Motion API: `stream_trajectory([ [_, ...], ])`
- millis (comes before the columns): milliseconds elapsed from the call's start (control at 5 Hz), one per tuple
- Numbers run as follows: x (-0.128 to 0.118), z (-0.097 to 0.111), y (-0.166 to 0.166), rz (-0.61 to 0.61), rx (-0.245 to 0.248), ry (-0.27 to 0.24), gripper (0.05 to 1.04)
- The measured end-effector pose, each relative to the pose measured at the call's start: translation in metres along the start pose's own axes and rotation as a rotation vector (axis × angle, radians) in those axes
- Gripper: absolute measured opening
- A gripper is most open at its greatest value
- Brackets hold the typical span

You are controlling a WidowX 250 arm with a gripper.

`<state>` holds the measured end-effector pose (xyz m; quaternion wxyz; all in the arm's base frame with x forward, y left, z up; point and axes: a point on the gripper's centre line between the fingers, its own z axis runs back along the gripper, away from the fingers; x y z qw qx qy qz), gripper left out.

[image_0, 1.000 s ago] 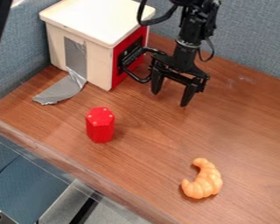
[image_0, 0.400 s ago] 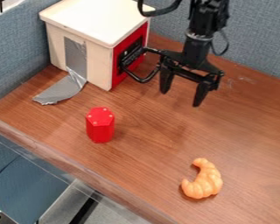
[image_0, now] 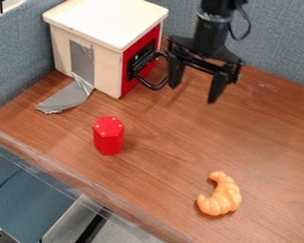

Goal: Close the drawer

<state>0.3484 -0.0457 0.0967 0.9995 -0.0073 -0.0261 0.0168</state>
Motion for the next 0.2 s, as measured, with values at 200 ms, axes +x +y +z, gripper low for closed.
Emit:
stream_trajectory([
  [200,-0.0152,0.0066,0.0101,-0.006,0.025,0.038,0.998],
])
